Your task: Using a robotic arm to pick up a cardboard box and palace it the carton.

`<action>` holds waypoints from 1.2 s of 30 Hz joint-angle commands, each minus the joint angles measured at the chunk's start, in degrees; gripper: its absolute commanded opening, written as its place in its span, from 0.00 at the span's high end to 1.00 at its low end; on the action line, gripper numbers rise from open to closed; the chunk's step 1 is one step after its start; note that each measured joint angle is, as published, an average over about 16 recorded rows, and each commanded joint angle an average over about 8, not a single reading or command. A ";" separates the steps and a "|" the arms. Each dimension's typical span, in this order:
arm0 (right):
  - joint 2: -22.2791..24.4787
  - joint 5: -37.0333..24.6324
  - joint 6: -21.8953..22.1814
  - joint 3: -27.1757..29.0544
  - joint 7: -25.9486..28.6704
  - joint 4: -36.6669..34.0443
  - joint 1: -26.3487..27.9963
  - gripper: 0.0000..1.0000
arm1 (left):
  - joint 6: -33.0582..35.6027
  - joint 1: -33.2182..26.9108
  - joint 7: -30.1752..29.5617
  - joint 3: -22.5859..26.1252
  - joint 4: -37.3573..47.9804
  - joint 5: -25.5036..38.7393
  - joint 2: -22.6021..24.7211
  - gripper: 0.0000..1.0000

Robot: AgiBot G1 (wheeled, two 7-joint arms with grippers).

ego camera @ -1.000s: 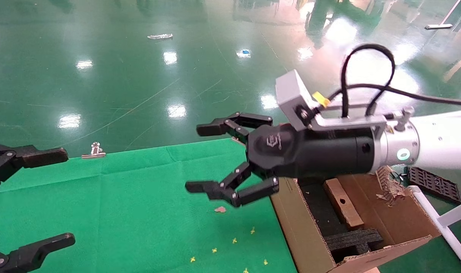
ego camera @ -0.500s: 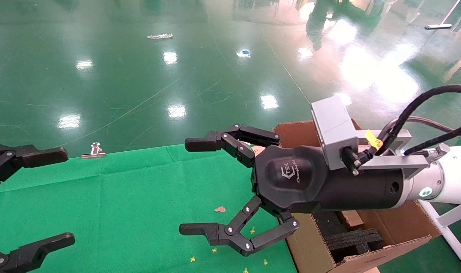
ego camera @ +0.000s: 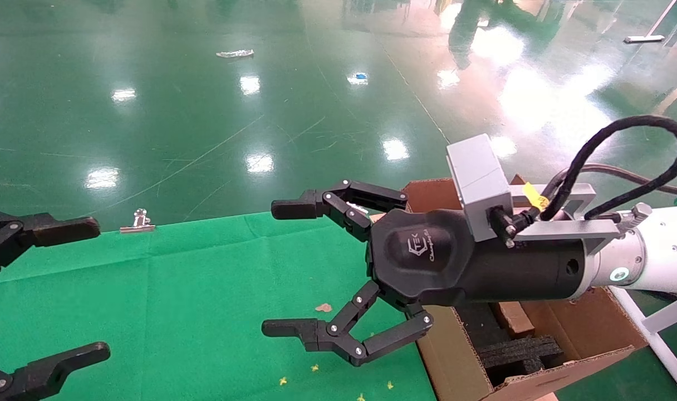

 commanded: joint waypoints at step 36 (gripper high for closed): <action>0.12 -0.50 0.30 -0.95 0.31 -0.34 0.96 0.00 | 0.00 0.00 0.00 0.00 0.00 0.00 0.00 0.00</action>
